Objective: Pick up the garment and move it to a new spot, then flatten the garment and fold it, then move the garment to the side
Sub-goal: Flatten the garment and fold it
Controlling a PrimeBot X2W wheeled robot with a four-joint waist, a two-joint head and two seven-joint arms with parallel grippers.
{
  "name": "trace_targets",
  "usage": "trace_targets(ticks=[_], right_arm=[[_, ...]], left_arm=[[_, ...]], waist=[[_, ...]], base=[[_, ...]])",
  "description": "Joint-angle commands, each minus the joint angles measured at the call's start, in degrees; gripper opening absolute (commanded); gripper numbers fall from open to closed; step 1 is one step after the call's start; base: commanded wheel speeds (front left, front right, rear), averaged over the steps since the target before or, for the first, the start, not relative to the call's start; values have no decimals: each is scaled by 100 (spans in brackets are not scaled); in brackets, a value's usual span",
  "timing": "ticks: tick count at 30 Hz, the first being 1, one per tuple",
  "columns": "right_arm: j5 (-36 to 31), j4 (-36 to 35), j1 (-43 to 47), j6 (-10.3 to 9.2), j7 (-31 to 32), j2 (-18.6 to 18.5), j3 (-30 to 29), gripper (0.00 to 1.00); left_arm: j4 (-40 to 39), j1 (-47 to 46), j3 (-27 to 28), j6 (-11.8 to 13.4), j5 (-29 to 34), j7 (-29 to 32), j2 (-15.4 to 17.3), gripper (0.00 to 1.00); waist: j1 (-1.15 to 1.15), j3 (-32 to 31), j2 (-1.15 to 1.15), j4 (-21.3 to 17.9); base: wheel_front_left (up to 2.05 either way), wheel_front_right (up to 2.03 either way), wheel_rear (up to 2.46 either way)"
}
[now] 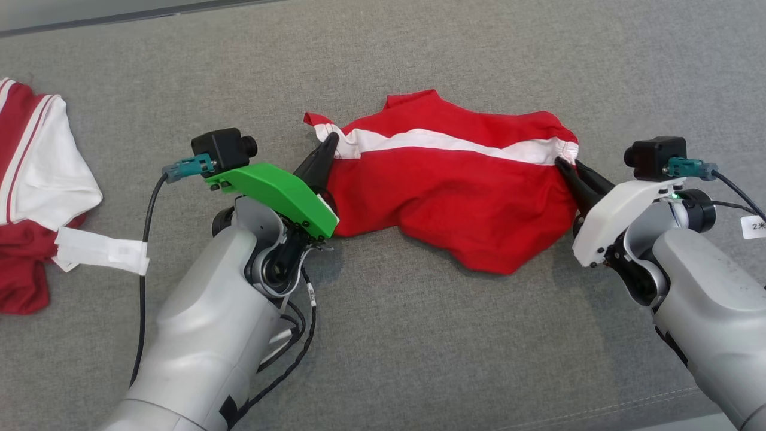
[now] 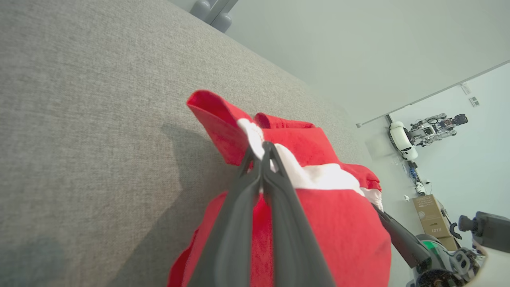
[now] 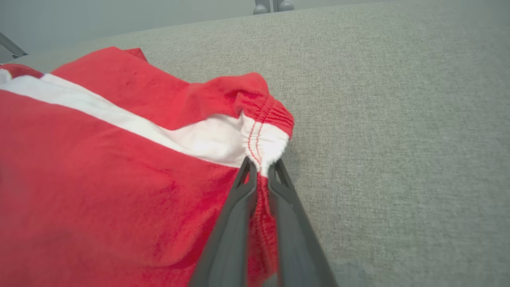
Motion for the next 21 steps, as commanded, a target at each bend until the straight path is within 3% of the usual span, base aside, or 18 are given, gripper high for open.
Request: trace_targets(ticks=[1,12,19,21], right_arm=[[54,1,-66,-1,-83,-54,8,0],[262,-544,26,-1,-224,-297,11,0],[412,-1429,238,-1,-96,-591,-91,0],[481,-1892,382,-1,3,-720,-234,0]], left_arm=[[-122,52,-29,-26,-104,-72,79,0],[-1311,593,110,-25,-585,-565,586,0],[-2506,1212,497,-17,-1006,-769,1090,0],[-3105,1469,687,115,-1146,-773,1324,0]], waist=[[0,-74,0,37],[0,-710,0,175],[0,-1297,0,200],[0,-1531,0,193]], base=[[0,0,0],[0,0,0],[0,0,0],[0,0,0]])
